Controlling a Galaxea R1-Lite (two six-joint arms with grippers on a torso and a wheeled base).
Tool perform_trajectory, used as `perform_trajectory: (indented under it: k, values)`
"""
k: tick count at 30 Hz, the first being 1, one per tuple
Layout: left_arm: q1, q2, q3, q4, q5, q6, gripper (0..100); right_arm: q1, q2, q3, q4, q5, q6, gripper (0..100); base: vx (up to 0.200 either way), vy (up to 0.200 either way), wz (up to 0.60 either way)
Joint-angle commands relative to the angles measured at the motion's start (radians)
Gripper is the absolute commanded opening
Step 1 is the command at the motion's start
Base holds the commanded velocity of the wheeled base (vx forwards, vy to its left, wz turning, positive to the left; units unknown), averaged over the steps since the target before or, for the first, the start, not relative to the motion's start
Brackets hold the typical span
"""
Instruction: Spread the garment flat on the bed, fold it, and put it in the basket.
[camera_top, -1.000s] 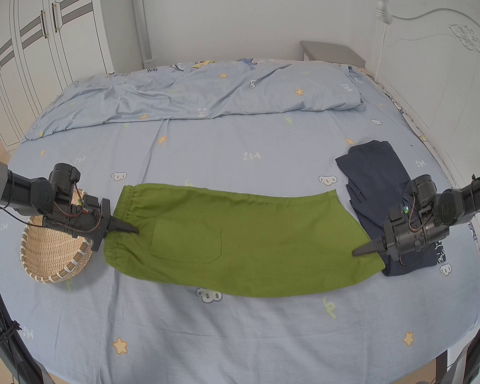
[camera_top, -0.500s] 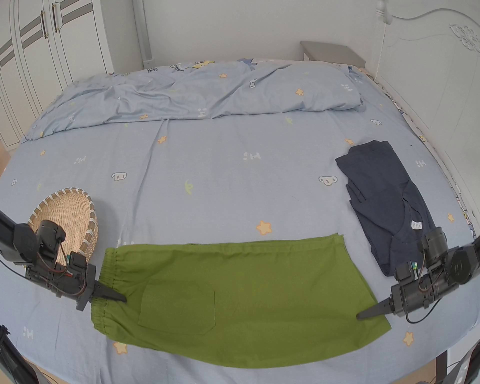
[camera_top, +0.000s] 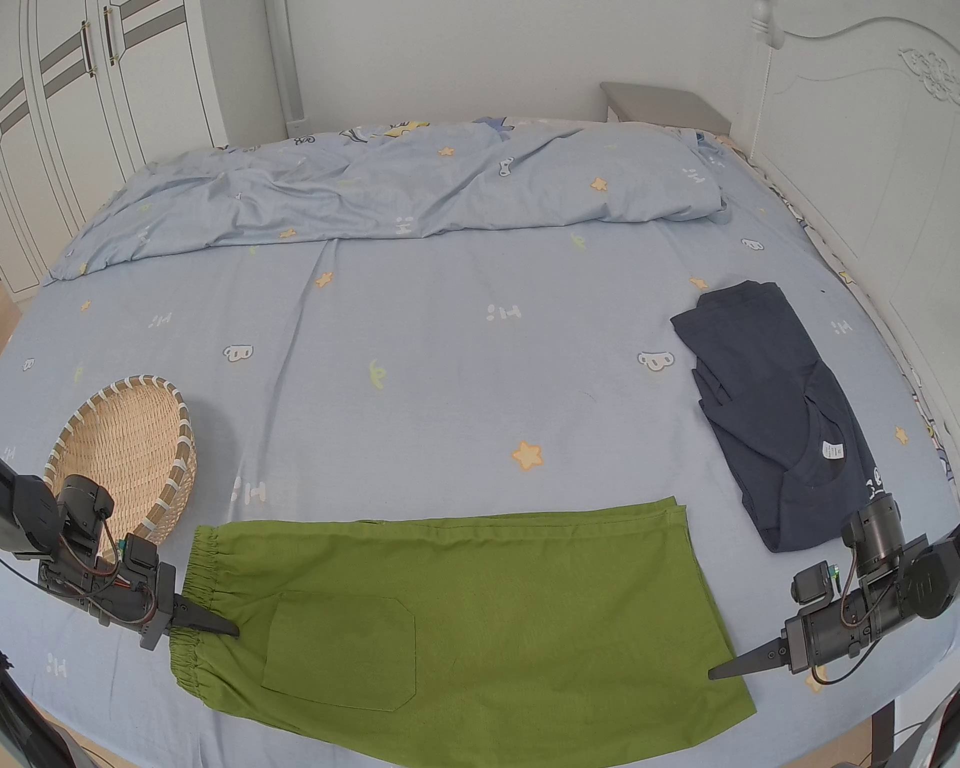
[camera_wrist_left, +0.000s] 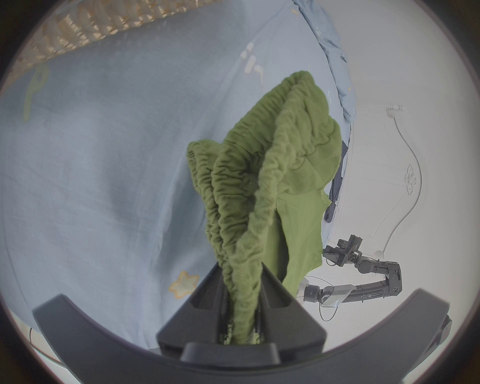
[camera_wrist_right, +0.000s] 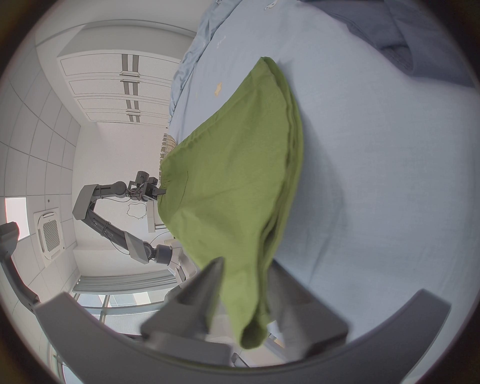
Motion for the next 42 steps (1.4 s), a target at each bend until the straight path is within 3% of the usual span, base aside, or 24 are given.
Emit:
perform_trajectory:
  k: [1, 8, 17, 28, 31, 32, 34, 35, 37, 38, 42]
  values:
    - [0.006, -0.002, 0.001, 0.002, 0.0, 0.001, 0, -0.004, 0.026, 0.001, -0.007, 0.001, 0.001, 100, 0.0, 0.0, 0.0]
    - [0.022, -0.058, -0.004, 0.013, 0.009, 0.003, 0, -0.064, -0.033, -0.058, -0.021, -0.003, 0.021, 100, 0.0, 0.0, 0.0]
    - [0.055, -0.186, -0.014, 0.014, 0.207, 0.0, 0, -0.081, -0.274, -0.302, -0.009, -0.036, 0.26, 100, 0.0, 0.0, 0.0]
    - [0.003, -0.291, -0.074, 0.074, 0.293, -0.014, 0, -0.046, -0.344, -0.358, 0.045, -0.04, 0.257, 100, 0.0, 0.0, 0.0]
    - [-0.063, -0.341, -0.162, 0.186, 0.328, -0.057, 0, -0.046, -0.359, -0.358, 0.046, -0.039, 0.258, 100, 0.0, 0.0, 0.0]
    - [-0.119, -0.366, -0.223, 0.24, 0.336, -0.099, 0, -0.046, -0.366, -0.358, 0.048, -0.039, 0.258, 100, 0.0, 0.0, 0.0]
    - [-0.14, -0.372, -0.243, 0.255, 0.336, -0.117, 0, -0.046, -0.369, -0.358, 0.048, -0.039, 0.258, 100, 0.0, 0.0, 0.0]
    - [-0.243, -0.39, -0.323, 0.301, 0.353, -0.201, 0, -0.044, -0.379, -0.363, 0.066, -0.039, 0.258, 100, 0.0, 0.0, 0.0]
    - [-0.303, -0.397, -0.359, 0.319, 0.387, -0.247, 0, -0.046, -0.389, -0.368, 0.08, -0.039, 0.257, 100, 0.0, 0.0, 0.0]
    - [-0.379, -0.398, -0.393, 0.33, 0.442, -0.296, 0, -0.046, -0.393, -0.369, 0.081, -0.039, 0.257, 100, 0.0, 0.0, 0.0]
    - [-0.545, -0.394, -0.432, 0.327, 0.568, -0.369, 0, -0.044, -0.409, -0.369, 0.085, -0.039, 0.257, 100, 0.0, 0.0, 0.0]
